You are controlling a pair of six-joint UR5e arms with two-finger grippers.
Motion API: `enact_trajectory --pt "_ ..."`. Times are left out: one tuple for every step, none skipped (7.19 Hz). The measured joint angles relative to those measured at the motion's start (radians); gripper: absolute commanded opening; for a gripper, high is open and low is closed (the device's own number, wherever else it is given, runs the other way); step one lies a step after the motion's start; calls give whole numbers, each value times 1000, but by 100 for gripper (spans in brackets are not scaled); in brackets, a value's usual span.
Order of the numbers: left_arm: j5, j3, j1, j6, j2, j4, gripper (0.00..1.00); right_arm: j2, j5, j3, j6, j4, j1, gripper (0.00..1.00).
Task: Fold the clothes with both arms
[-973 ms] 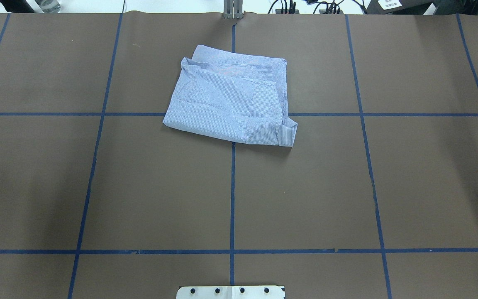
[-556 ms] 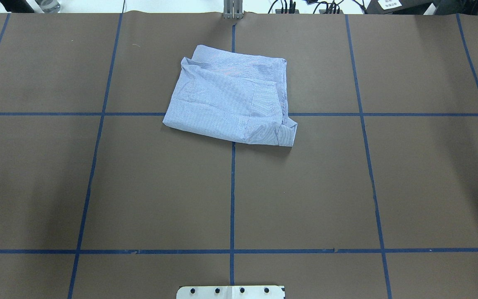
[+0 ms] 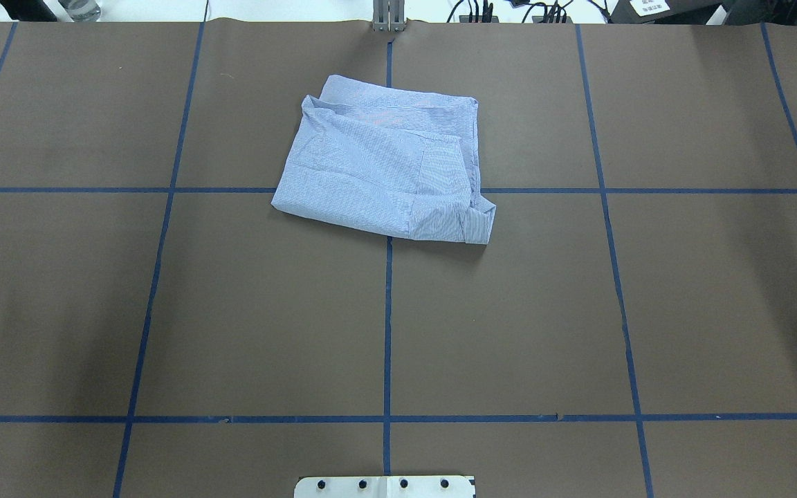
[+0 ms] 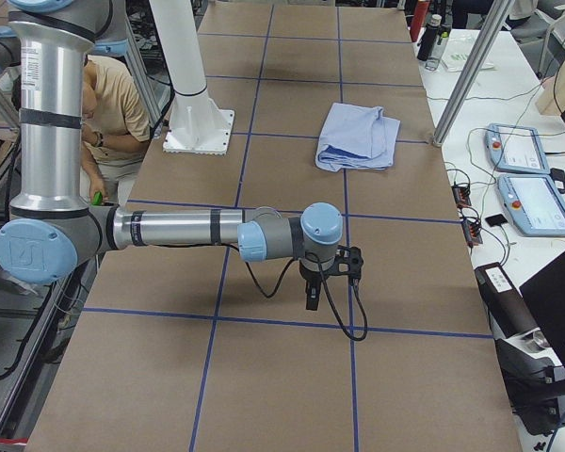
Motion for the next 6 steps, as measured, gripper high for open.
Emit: enact_trajectory --pt "0 -5 2 -1 -1 1 100 -10 -8 4 1 0 0 100" --pt "-3 -7 3 0 -1 0 100 -11 -11 5 1 0 0 100" --pt "-6 -8 4 2 -2 -2 100 -8 -13 5 0 0 0 100" --pt "-8 -11 4 4 -2 -2 100 -4 -16 3 1 0 0 100" --pt "-9 -15 3 5 -1 -2 100 -3 -19 2 2 0 0 100" --pt "-6 -16 3 5 -1 -1 100 -2 -23 3 2 0 0 100"
